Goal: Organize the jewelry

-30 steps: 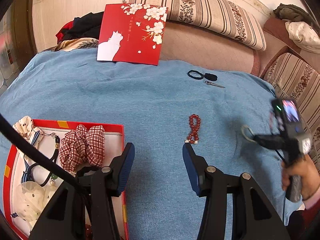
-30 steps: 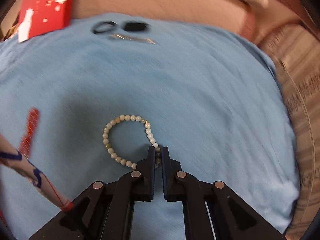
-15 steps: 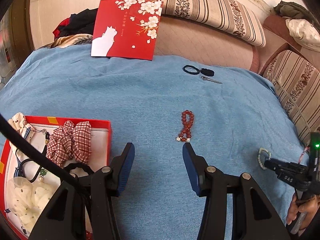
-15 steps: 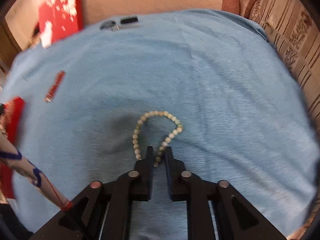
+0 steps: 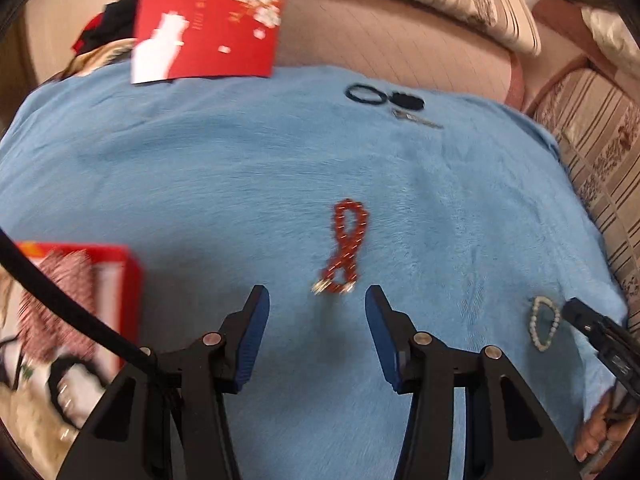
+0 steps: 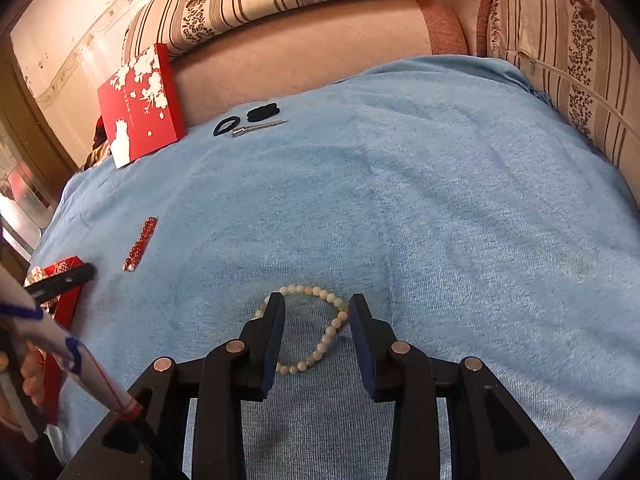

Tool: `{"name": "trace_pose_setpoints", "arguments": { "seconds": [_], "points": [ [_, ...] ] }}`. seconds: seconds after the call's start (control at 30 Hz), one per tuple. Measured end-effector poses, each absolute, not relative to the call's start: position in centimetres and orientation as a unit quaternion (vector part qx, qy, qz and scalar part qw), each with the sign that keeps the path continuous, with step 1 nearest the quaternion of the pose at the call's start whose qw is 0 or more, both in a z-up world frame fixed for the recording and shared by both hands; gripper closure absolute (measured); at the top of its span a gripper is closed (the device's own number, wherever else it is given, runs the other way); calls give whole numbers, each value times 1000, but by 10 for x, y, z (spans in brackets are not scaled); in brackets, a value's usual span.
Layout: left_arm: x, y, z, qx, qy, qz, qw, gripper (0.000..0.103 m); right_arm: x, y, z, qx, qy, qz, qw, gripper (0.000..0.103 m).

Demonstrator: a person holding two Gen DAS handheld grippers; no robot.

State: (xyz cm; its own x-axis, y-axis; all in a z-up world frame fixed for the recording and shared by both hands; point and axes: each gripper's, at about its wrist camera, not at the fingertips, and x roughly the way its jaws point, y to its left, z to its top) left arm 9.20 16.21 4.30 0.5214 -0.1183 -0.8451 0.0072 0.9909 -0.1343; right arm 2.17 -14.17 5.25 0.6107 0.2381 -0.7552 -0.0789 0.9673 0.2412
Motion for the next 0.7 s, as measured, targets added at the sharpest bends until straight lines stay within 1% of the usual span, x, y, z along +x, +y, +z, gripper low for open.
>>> {"name": "trace_pose_setpoints", "arguments": {
  "seconds": [0.07,0.13,0.17,0.2,0.23,0.33,0.47,0.57,0.7],
  "points": [
    [108,153,32,-51,502,-36,862,54,22,-142,55,93,429,89,894,67],
    [119,147,25,-45,514,-30,856,61,20,-142,59,85,422,83,899,67],
    [122,144,24,-34,510,-19,860,74,18,-144,60,84,419,80,901,67],
    [123,142,25,-29,512,-17,858,93,18,-146,61,84,416,80,902,66],
    [123,141,26,-36,518,-23,854,96,18,-148,63,87,413,80,903,66],
    [106,142,37,-64,521,-45,850,96,19,-155,65,100,413,80,902,65],
    [57,142,55,-89,508,-71,854,96,21,-164,62,115,425,72,895,65],
    [26,144,58,-100,500,-81,857,96,20,-167,58,119,434,67,890,65],
    [8,154,59,-109,479,-73,868,95,13,-165,53,120,443,65,886,63]
  ]
}}
